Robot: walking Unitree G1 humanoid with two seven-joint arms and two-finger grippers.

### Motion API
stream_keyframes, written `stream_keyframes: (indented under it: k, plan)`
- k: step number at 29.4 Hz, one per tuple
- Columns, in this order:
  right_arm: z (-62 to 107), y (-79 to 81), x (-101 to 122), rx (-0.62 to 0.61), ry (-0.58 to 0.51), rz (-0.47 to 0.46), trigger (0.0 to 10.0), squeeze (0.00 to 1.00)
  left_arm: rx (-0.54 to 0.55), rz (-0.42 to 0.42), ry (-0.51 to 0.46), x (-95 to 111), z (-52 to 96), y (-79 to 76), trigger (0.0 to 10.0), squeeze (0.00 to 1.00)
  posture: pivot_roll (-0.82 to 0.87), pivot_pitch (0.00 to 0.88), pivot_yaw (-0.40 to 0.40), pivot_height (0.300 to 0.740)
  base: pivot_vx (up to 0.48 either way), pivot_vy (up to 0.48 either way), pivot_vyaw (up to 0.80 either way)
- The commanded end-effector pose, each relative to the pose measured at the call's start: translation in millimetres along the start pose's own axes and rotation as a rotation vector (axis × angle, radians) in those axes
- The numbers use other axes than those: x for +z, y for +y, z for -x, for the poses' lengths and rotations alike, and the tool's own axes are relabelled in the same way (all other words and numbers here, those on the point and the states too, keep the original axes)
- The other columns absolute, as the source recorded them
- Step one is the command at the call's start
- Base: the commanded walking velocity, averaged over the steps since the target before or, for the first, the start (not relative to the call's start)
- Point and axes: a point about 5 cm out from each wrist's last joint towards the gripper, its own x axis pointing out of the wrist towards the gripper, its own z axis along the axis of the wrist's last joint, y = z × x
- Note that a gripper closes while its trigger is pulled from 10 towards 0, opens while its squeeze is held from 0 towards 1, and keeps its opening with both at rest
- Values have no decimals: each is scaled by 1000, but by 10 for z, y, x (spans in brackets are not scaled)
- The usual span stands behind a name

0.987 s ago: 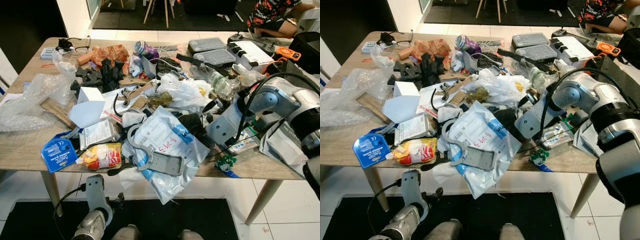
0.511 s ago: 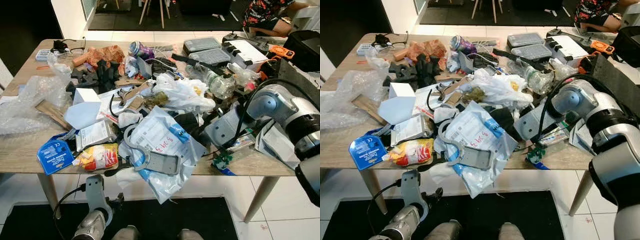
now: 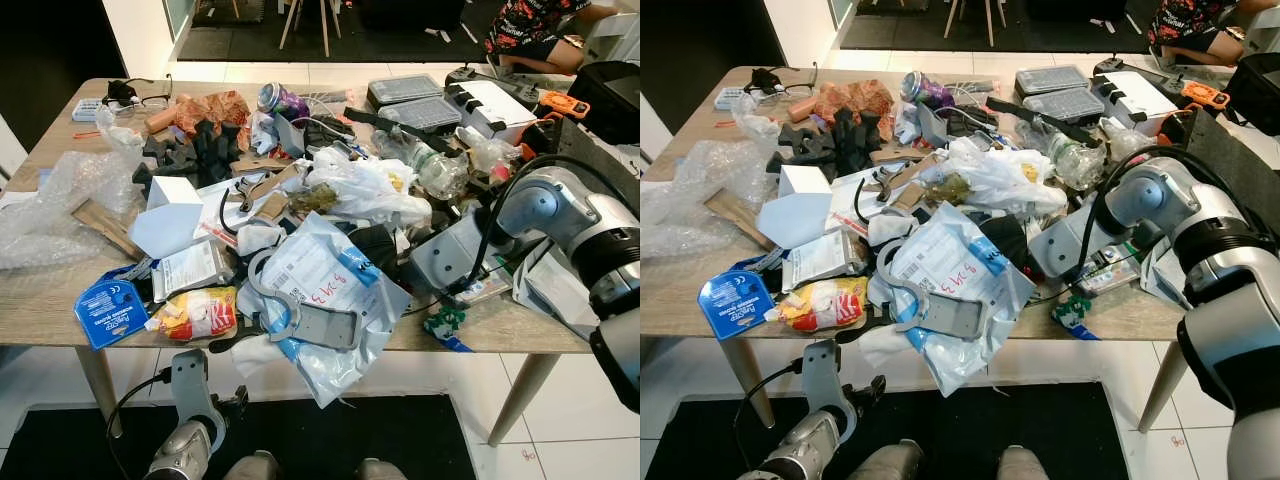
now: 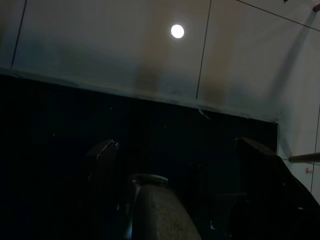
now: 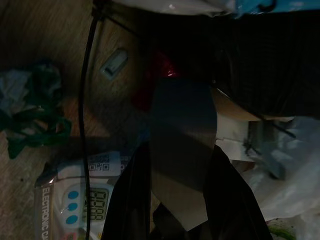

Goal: Picking trash to rubbish bin

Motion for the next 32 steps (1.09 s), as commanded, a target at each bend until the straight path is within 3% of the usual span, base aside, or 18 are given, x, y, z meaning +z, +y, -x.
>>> stream_keyframes:
  k: [1,5,6,7,8,10,11,13,15,16,20,25,26,27,28,29,30,32]
  plan:
    - [30,-51,27,-33,-24,0,0,0,11,-2,16,-48,22,50,10000,0,-29,99,-12,740,0,0,0]
    - [128,-157,65,-108,-88,-40,0,0,9,-2,15,-46,22,49,10000,0,-29,99,-12,740,0,0,0]
    - [233,-252,101,-171,-157,-89,8039,0,8,0,15,-46,22,48,10000,0,-29,99,-12,740,0,0,0]
    - [233,-252,101,-171,-157,-89,8039,0,8,0,15,-46,22,48,10000,0,-29,99,-12,740,0,0,0]
    - [282,-290,116,-194,-189,-111,10000,0,7,1,14,-46,22,48,10000,0,-29,99,-12,740,0,0,0]
    - [346,-341,131,-232,-226,-137,10000,0,8,2,14,-46,22,48,10000,0,-29,99,-12,740,0,0,0]
    - [532,-458,152,-342,-318,-206,10000,0,9,6,13,-44,21,47,10000,0,-25,95,-16,740,0,0,0]
    - [742,-531,170,-471,-435,-270,10000,0,14,13,10,-44,21,49,10000,0,-22,92,-16,740,0,0,0]
    - [799,-542,175,-506,-473,-287,10000,0,15,14,10,-44,21,50,10000,0,-22,92,-16,740,0,0,0]
    - [900,-555,192,-592,-565,-323,10000,0,24,11,10,-40,21,57,10000,0,-20,87,-12,740,0,0,0]
    - [951,-522,288,-684,-772,-394,10000,0,33,7,12,-31,20,67,10000,0,-21,77,-1,740,0,0,0]
    - [870,-452,371,-671,-913,-464,10000,0,33,4,9,-21,19,73,10000,0,-25,71,0,740,0,0,0]
    - [871,-441,407,-671,-955,-473,10000,0,34,4,9,-20,19,74,10000,0,-25,71,0,740,0,0,0]
    - [904,-441,485,-689,-1064,-483,10000,0,35,5,9,-18,19,75,10000,0,-26,69,-1,740,0,0,0]
    - [904,-441,485,-689,-1064,-483,10000,0,35,5,9,-18,19,75,10000,0,-26,69,-1,740,0,0,0]
    - [1023,-483,593,-747,-1287,-532,10000,0,40,6,10,-19,19,79,10000,0,-27,68,-4,740,0,0,0]
    - [1057,-526,627,-790,-1387,-577,10000,0,44,8,11,-21,20,82,10000,0,-27,68,-4,740,0,0,0]
    - [1020,-592,658,-847,-1479,-674,10000,0,51,14,11,-23,20,85,10000,0,-27,68,-4,740,0,0,0]
